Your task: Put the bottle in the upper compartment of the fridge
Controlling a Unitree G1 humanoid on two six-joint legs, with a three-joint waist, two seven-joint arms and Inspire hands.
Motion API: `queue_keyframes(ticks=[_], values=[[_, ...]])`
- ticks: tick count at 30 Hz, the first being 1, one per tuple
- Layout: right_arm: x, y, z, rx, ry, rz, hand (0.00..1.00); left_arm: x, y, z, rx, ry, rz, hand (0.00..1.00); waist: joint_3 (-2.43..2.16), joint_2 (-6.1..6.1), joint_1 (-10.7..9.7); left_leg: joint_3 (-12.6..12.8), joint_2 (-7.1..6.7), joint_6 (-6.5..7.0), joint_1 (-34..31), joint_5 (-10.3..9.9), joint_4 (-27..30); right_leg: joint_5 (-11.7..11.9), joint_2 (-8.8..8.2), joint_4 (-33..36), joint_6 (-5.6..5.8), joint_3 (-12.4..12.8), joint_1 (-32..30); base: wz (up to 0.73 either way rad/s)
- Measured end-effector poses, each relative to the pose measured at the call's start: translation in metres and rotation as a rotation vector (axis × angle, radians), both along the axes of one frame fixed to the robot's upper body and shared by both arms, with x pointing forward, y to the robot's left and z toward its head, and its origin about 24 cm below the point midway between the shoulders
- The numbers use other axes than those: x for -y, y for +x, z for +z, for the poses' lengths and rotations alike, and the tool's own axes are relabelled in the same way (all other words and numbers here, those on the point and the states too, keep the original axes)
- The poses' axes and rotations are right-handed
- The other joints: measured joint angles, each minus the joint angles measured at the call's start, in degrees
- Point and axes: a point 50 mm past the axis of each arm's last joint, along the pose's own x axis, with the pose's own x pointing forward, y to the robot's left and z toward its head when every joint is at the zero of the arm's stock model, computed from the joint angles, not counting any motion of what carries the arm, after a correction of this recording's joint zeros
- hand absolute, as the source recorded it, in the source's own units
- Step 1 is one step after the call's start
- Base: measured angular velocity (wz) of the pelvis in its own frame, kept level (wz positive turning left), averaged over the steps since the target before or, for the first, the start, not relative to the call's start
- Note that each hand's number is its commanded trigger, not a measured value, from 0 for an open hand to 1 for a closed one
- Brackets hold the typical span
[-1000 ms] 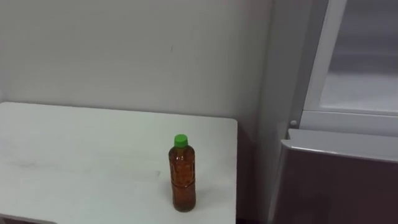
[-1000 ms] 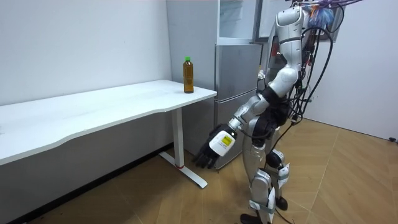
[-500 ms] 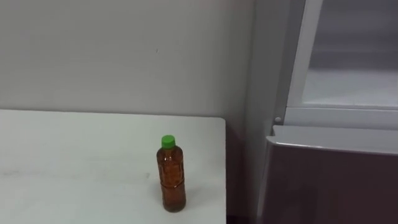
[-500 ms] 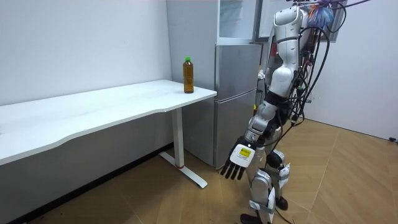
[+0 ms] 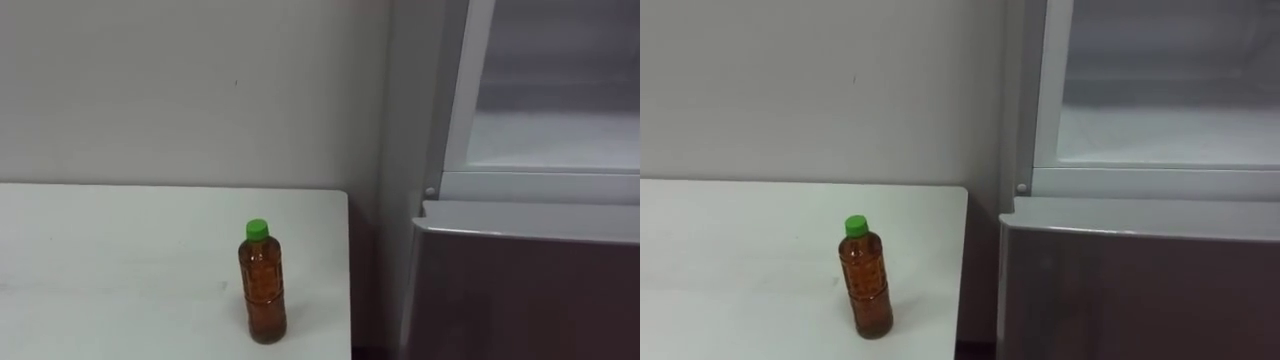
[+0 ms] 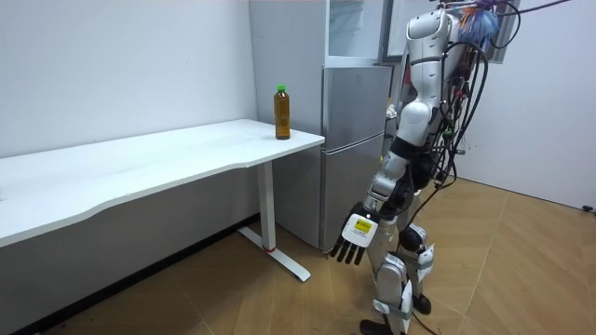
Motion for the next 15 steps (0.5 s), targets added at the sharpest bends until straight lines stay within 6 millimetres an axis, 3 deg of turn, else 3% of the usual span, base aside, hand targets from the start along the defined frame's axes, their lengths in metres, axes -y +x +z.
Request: queue_keyframes(ticks=[15], values=[[-0.0013,-0.0003,-0.0009,-0.014,-0.008,-0.01,0.0,0.0029,-0.0036,-0.0014,-0.008,-0.021,0.014,0.0,-0.08,0.1,0.1,0.0,0.02,0.0,0.0,0.0,-0.1,0.0,0.02,0.0,0.0,-0.1,-0.1,0.0]])
